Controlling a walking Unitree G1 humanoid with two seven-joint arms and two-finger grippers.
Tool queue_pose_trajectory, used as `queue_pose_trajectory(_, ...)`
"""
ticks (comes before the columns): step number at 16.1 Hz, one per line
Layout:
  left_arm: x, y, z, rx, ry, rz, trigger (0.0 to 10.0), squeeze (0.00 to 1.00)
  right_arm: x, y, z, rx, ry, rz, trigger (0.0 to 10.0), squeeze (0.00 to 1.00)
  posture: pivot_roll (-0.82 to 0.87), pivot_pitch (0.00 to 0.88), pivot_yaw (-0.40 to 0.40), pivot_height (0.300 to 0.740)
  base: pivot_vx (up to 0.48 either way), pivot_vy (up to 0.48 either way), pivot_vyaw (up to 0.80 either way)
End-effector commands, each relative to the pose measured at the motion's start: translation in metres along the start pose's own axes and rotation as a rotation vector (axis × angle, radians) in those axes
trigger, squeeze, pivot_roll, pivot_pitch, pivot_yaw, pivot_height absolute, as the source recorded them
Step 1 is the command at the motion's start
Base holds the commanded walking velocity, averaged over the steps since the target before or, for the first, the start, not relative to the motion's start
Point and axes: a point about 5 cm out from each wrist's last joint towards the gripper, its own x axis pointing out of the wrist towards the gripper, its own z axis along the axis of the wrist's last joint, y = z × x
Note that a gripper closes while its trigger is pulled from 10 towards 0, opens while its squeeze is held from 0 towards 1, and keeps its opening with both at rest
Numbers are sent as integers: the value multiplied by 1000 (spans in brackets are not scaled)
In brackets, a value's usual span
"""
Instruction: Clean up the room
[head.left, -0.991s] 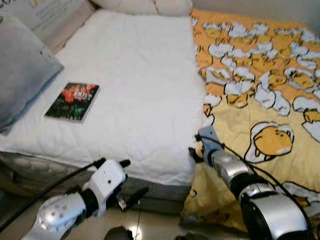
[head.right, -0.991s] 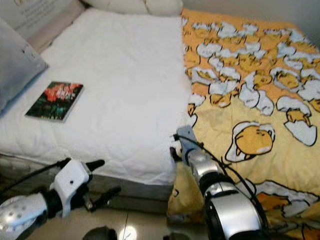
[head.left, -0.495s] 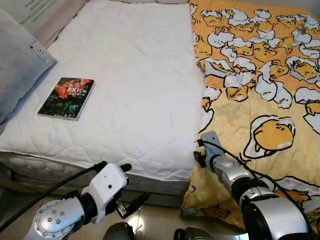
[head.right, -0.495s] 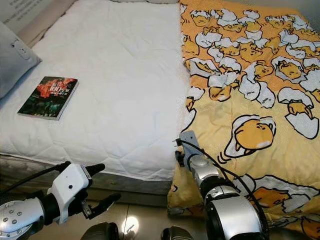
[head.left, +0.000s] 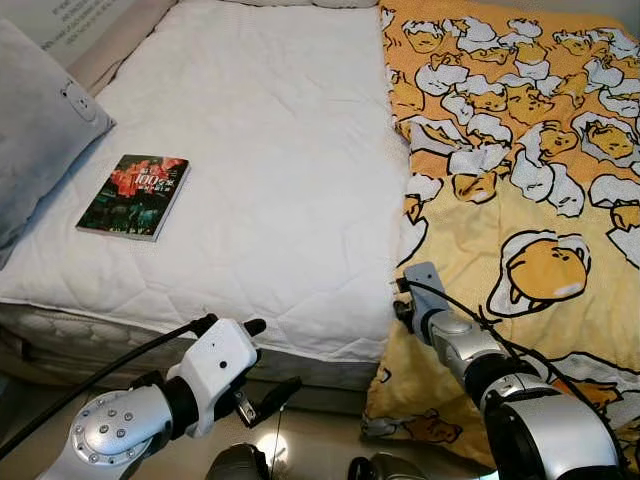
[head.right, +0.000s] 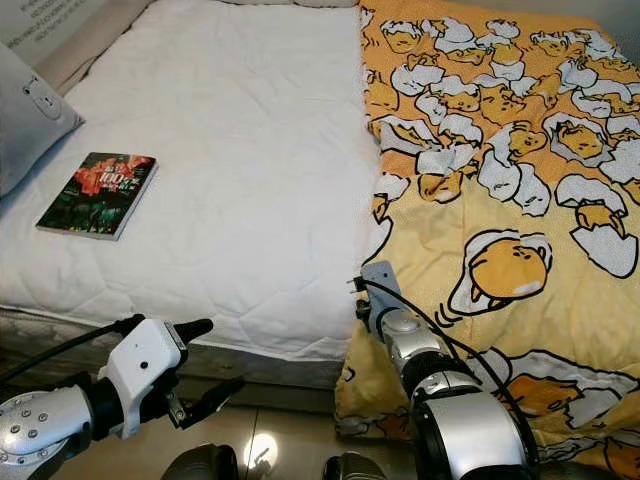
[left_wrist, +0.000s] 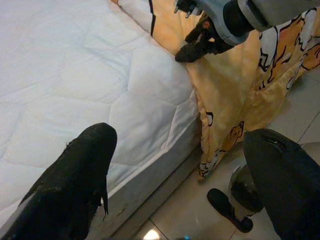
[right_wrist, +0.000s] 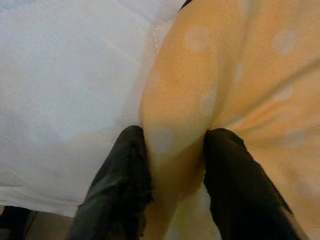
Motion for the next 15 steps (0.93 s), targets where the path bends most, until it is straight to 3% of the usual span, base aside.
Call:
queue_pose_trajectory(1, 2, -3, -2, -11, 5, -11, 10000, 333, -1, -3, -6, 17, 14, -1, 0, 0, 102, 113, -58, 740, 0, 0, 0)
queue_pose_trajectory(6, 6, -1, -2, -15, -4, 4, 10000, 337, 0, 3, -6, 30, 8, 39, 0, 0, 94, 82, -60, 740, 0, 0, 0)
queue_pose_trajectory(13, 16, 6, -2, -6, -21, 5, 10000, 337, -1, 0, -9, 30, -5, 82, 0, 0, 54, 40, -35, 740, 0, 0, 0)
queue_pose_trajectory(15, 19, 6, -4, -18, -26, 5, 10000, 333, -4, 2, -15, 21, -30, 173, 0, 0, 9, 0, -8, 740, 0, 0, 0)
